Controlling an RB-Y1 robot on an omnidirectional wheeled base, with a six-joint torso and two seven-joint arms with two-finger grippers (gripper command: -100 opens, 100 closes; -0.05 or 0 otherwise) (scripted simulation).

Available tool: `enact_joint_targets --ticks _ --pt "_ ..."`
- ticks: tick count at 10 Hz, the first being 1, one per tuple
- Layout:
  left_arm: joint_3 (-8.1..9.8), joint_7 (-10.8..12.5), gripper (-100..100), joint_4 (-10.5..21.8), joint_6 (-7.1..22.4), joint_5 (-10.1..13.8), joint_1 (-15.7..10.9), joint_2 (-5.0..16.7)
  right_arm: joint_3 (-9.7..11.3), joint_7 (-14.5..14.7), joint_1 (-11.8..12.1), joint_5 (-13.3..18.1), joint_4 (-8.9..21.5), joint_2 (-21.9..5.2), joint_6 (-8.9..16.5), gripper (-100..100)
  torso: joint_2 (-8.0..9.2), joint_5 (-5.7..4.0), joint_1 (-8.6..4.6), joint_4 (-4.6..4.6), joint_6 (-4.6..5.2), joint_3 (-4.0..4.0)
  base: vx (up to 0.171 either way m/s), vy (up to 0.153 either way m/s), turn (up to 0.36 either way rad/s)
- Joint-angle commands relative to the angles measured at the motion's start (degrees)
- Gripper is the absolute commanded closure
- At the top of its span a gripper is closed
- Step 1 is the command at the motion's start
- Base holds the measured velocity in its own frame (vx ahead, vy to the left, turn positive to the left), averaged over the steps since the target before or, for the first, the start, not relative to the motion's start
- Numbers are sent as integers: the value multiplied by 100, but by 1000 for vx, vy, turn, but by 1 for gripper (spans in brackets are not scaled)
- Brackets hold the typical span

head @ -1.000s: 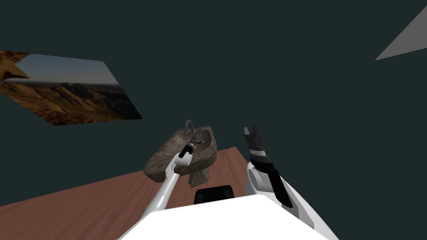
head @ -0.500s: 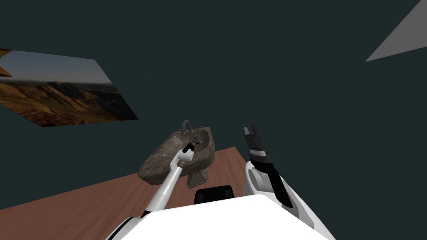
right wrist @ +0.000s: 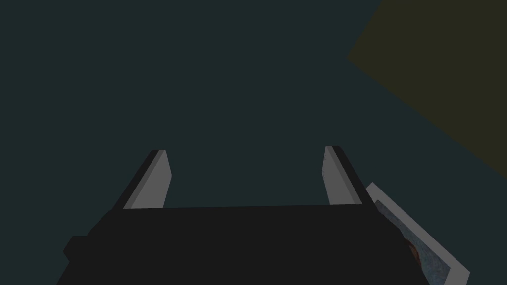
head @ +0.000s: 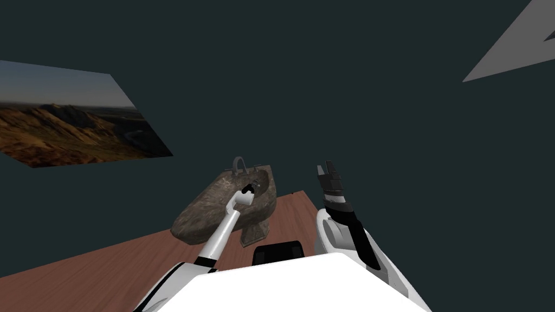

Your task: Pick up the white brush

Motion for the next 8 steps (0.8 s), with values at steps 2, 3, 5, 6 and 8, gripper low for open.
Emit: enact_joint_targets --ticks 2,3,5,6,8 --pt "-16 -107 -100 434 384 2 -277 46 0 0 0 0 0 0 0 0 1 1 4 0 -1 0 8 -39 -23" --pt "-26 -164 -100 565 574 -12 -425 66 0 0 0 0 0 0 0 0 3 1 4 0 -1 1 6 -56 -42" --pt "-36 -218 -100 816 774 -25 -565 90 0 0 0 0 0 0 0 0 4 1 4 0 -2 2 6 -32 -20" --pt "-44 -268 -100 986 932 -38 -696 116 0 0 0 0 0 0 0 0 3 2 8 0 -1 1 12 -35 -35" --pt "-53 -314 -100 1142 1112 -49 -815 145 0 0 0 0 0 0 0 0 4 2 8 0 -2 2 7 -27 -17"
